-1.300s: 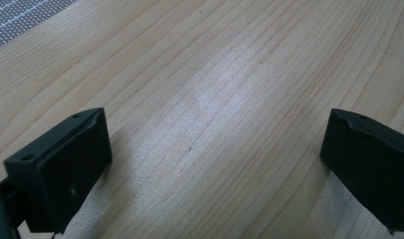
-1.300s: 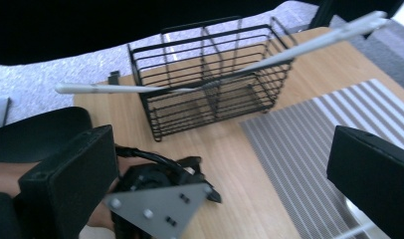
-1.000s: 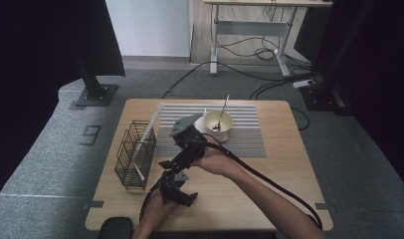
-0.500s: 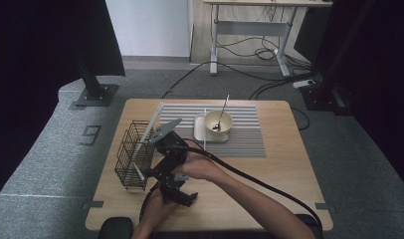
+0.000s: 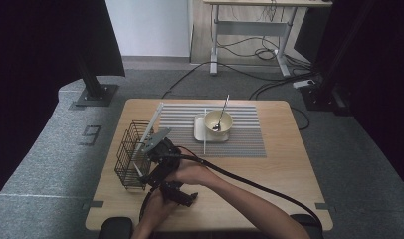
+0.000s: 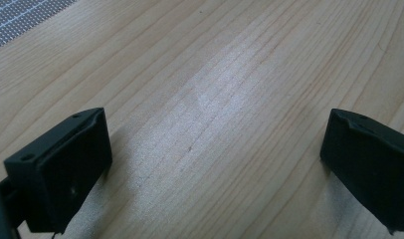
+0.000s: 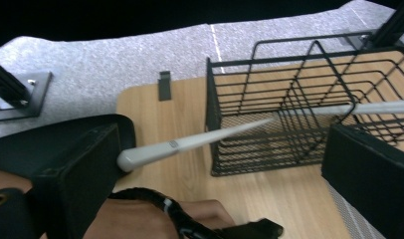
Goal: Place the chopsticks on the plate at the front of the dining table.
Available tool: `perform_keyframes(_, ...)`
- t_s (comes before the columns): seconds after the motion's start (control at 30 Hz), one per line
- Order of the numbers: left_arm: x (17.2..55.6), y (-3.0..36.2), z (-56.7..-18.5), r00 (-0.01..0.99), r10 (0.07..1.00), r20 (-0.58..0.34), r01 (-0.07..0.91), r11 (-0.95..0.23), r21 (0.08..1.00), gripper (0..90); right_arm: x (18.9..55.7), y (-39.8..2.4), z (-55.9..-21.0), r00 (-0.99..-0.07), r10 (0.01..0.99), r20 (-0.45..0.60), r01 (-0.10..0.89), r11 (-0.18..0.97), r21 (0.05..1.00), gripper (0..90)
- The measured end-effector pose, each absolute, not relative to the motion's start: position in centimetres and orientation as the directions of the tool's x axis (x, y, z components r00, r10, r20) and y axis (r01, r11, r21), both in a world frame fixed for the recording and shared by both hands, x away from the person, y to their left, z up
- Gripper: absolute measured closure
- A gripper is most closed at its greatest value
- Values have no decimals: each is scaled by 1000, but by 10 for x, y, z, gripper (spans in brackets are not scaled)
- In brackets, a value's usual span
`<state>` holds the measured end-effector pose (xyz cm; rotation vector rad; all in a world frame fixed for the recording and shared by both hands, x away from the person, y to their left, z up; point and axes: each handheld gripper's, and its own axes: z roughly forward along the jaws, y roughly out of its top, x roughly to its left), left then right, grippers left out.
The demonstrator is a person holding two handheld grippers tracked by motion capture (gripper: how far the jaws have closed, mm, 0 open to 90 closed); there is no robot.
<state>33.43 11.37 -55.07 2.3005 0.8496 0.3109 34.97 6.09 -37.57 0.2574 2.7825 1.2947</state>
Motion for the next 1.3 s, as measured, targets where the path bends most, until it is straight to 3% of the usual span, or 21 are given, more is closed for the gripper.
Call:
perform_keyframes(0.73, 335, 114, -551, 766, 643, 1, 486, -580, 654, 0, 394, 39, -363, -936, 344, -70, 161, 598, 785, 147)
perform_keyframes(1.3, 334, 114, -550, 764, 645, -2, 489, -578, 653, 0, 410, 43, -377, -945, 325, -39, 154, 548, 822, 657)
